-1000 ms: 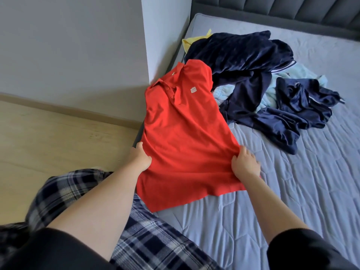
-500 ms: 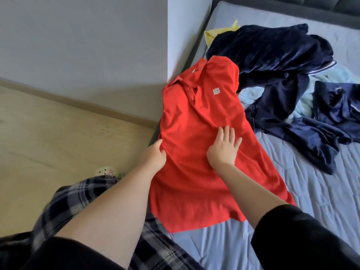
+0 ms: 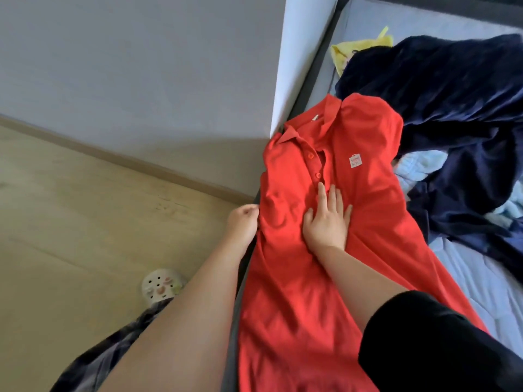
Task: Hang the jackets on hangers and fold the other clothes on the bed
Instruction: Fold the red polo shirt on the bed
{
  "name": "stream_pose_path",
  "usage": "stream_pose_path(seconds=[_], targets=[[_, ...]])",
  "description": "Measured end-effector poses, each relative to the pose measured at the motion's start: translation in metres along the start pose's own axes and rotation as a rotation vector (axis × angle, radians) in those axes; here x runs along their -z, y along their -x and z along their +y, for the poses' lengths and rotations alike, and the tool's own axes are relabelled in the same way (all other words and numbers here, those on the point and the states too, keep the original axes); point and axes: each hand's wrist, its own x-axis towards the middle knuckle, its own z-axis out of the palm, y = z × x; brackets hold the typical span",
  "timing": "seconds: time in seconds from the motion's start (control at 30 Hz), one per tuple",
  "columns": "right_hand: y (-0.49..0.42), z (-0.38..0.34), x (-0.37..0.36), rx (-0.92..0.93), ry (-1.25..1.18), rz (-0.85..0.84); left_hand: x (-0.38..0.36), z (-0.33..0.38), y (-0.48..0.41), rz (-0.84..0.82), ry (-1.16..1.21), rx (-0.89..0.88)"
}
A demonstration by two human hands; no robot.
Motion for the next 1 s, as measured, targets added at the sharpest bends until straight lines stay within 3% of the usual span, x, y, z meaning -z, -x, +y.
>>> stream_pose_path(seconds=[0.13, 0.33, 0.37, 0.43, 0.57, 0.73, 0.83, 0.93, 1.0], targets=[[-0.004, 0.002, -0.005, 0.013, 0.027, 0.045, -0.009, 0.026, -0.03, -0.059, 0.461, 0.301], [-0.004, 0.004, -0.009, 0.03, 0.019, 0.088, -0.02, 0.048, -0.051, -0.079, 0.808, 0.385], [-0.004, 0.004, -0.008, 0.031, 0.016, 0.092, -0.016, 0.048, -0.055, -0.016, 0.954, 0.409], [-0.004, 0.003, -0.007, 0.037, 0.007, 0.104, -0.007, 0.043, -0.059, 0.162, 0.993, 0.31], [-0.003, 0.002, -0.006, 0.044, 0.002, 0.122, 0.022, 0.033, -0.059, 0.28, 1.163, 0.332], [-0.003, 0.001, -0.006, 0.041, 0.006, 0.108, 0.039, 0.023, -0.048, 0.377, 1.194, 0.499], [-0.004, 0.001, -0.006, 0.008, 0.018, 0.058, 0.041, 0.034, -0.048, 0.462, 0.942, 0.523], [-0.008, 0.0, -0.001, -0.038, -0.006, -0.019, 0.034, 0.049, -0.041, 0.64, 0.759, 0.323], [-0.01, -0.001, 0.007, -0.052, -0.06, -0.039, 0.021, 0.061, -0.026, 0.826, 0.552, 0.038]])
